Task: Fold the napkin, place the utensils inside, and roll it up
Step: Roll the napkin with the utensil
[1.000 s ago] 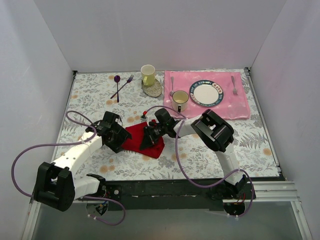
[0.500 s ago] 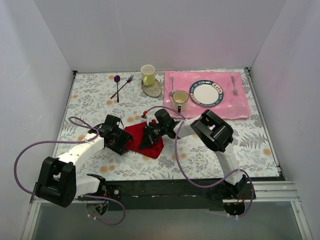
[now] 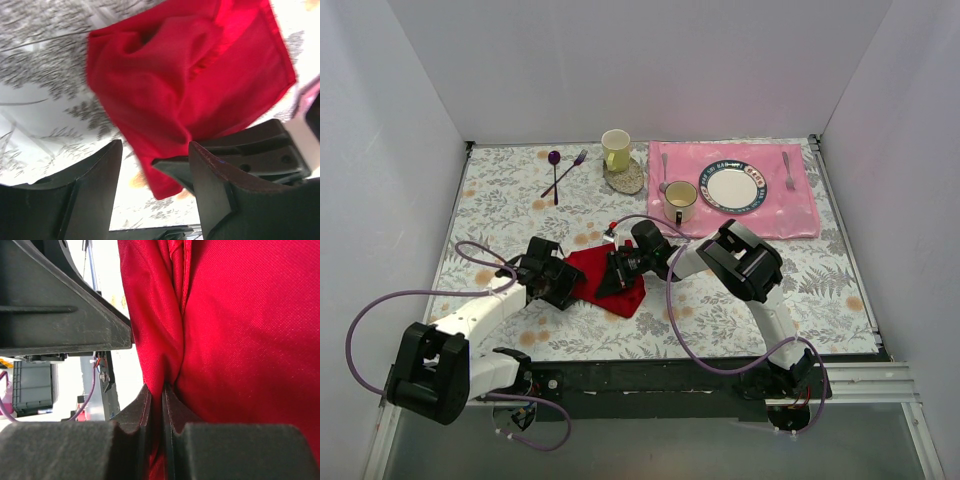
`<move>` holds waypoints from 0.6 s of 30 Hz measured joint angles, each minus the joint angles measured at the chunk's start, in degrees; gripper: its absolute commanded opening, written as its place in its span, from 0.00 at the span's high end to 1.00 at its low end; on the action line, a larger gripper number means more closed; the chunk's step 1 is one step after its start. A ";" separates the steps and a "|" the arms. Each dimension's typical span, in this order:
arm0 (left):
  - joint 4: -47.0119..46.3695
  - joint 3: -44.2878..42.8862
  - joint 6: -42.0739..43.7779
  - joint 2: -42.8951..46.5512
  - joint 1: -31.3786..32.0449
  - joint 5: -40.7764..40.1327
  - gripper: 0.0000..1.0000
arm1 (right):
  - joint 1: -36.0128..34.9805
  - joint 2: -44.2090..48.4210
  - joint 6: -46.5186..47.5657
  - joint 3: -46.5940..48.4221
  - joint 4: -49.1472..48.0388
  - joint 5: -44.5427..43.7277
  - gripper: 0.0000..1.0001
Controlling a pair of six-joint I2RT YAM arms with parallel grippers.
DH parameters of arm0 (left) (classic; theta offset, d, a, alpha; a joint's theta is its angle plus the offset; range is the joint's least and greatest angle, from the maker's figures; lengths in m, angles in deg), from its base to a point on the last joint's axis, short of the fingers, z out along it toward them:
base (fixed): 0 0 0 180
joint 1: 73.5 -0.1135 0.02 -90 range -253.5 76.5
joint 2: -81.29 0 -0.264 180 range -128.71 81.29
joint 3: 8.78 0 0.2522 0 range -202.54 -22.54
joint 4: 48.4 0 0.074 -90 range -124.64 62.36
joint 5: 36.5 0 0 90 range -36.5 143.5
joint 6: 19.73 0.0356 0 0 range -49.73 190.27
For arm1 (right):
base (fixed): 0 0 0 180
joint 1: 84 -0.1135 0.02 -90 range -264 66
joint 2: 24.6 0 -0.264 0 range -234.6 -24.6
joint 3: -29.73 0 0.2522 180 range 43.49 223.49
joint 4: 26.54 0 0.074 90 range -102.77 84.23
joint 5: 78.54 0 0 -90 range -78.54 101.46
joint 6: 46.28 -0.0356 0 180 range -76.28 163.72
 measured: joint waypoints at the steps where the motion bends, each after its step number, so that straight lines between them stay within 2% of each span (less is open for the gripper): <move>1: -0.90 0.00 0.00 -0.24 0.00 0.00 0.46 | 0.00 -0.04 -0.37 -0.02 -0.22 -0.04 0.99; 12: -6.78 2.40 -0.46 -2.40 0.83 0.33 0.48 | 0.04 -0.37 -3.15 -0.76 -2.75 -0.33 0.99; 13: -7.13 2.40 -0.57 -2.67 0.85 0.39 0.51 | 0.04 -0.39 -3.23 -0.76 -2.82 -0.35 0.99; 15: -7.78 2.36 -0.70 -3.23 0.92 0.39 0.68 | 0.04 -0.39 -3.30 -0.76 -2.84 -0.31 0.99; 17: -7.76 2.25 -0.66 -4.26 1.05 -0.07 0.75 | 0.07 -0.39 -3.28 -0.79 -2.89 -0.52 0.99; 18: -7.78 2.10 -0.79 -4.83 1.11 -0.07 0.82 | 0.11 -0.39 -3.19 -0.76 -2.80 -0.74 0.99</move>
